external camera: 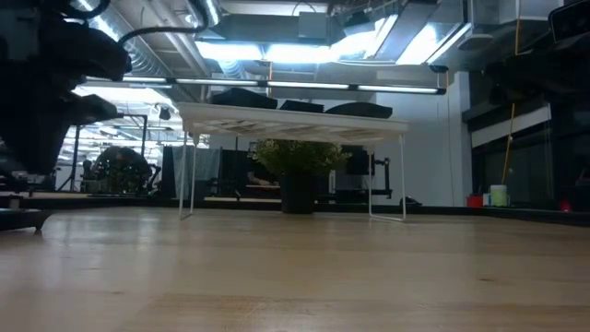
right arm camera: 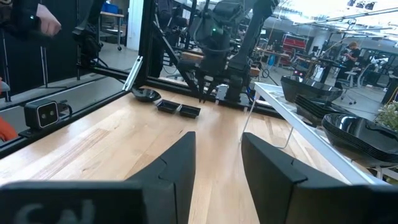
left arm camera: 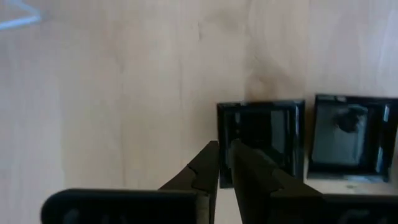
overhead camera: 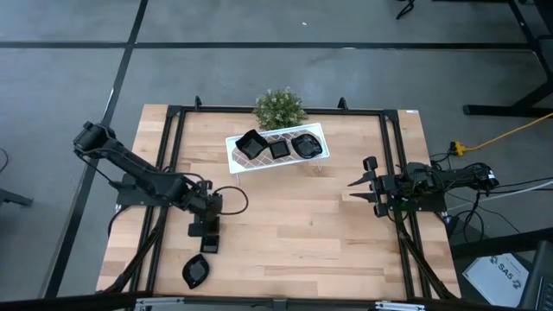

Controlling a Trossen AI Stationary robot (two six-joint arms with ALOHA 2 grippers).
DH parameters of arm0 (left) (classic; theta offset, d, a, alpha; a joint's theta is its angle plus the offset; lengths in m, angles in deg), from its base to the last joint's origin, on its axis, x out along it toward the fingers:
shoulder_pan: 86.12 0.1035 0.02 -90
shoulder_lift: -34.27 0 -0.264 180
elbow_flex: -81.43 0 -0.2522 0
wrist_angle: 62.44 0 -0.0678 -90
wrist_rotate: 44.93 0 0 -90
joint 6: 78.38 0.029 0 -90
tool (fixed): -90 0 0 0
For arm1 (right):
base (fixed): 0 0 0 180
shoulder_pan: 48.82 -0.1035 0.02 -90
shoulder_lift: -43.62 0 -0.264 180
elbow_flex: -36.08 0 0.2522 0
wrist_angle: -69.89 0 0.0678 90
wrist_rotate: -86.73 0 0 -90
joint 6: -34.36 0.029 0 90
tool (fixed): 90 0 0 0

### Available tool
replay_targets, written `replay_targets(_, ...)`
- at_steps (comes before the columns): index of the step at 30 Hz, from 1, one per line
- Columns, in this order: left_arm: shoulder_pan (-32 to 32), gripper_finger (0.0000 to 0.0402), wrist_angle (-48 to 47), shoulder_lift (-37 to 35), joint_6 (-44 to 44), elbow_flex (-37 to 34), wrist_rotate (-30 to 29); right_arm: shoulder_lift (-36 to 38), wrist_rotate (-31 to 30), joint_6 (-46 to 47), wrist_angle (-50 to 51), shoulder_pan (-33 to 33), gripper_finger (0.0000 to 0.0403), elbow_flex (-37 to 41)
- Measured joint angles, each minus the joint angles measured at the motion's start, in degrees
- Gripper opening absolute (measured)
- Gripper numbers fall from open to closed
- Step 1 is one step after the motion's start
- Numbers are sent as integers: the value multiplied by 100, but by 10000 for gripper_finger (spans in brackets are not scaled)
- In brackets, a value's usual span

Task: Pick & Place Mini shaped plates
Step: Stack the square plate on top of the square plate on the shelf

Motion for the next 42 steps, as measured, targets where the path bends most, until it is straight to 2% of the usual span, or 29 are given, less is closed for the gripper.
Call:
replay_targets(6,290,52,-30,-37,309,0,263,0,0,0,-2,1,129,1)
replay_targets(12,388,101,-93,-36,239,-131,273,0,0,0,-2,-1,129,1)
replay_targets(16,387,136,358,-36,119,-476,339,1,0,0,-1,0,129,0)
replay_targets(20,376,151,753,-36,106,-660,644,0,0,0,-2,1,129,1)
replay_targets(36,379,132,1016,223,106,-868,605,0,0,0,0,-1,129,1)
replay_targets(42,379,103,1149,345,186,-868,633,0,0,0,-2,0,129,0)
